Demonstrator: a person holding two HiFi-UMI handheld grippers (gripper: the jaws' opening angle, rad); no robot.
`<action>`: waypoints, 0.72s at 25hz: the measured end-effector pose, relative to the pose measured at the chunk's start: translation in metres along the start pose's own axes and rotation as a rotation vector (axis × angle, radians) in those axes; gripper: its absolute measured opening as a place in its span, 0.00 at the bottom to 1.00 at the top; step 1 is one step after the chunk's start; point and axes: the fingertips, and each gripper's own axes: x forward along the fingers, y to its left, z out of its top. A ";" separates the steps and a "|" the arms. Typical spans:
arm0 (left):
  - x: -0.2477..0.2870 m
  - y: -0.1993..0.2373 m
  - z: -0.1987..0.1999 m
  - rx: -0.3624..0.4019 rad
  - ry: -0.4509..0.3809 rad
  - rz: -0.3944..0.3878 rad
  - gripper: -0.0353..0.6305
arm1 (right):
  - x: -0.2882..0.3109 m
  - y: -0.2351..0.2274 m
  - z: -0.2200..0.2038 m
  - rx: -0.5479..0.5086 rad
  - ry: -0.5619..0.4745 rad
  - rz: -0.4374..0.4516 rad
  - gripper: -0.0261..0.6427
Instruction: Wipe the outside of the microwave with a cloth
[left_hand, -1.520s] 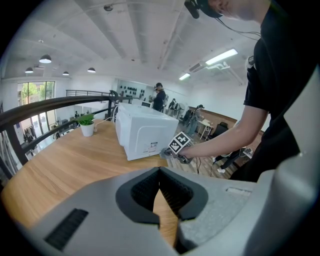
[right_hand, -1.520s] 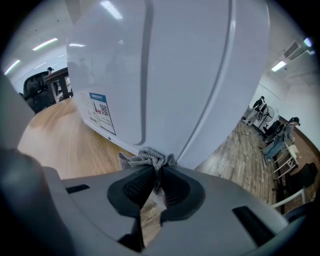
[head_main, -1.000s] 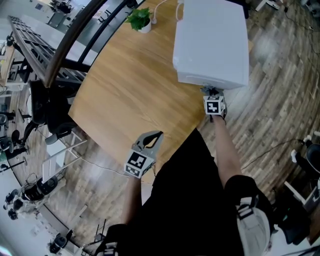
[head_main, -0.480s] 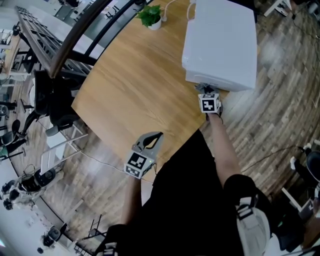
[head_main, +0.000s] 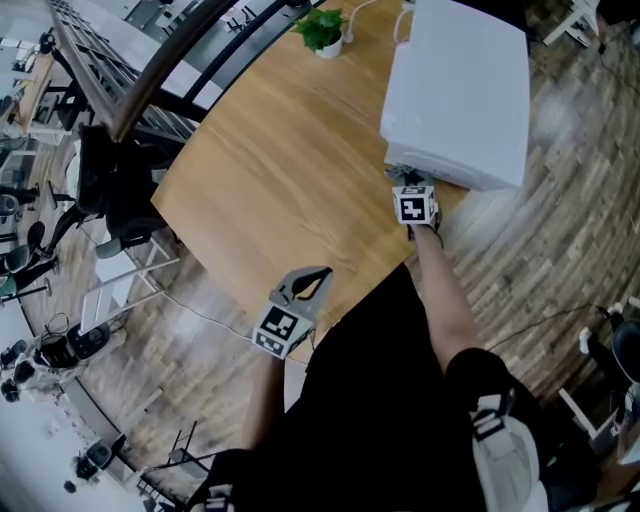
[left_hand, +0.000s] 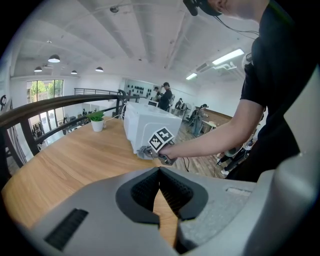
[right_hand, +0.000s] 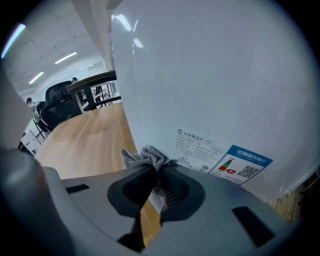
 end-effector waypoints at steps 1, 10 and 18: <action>-0.001 0.000 0.000 -0.002 -0.001 0.003 0.05 | 0.002 0.003 0.000 -0.006 0.006 0.003 0.09; -0.018 0.003 -0.010 -0.019 0.002 0.027 0.05 | 0.004 0.032 0.028 -0.027 -0.069 0.029 0.09; -0.023 0.003 -0.012 -0.019 -0.007 0.028 0.05 | 0.004 0.046 0.015 -0.028 -0.027 0.050 0.09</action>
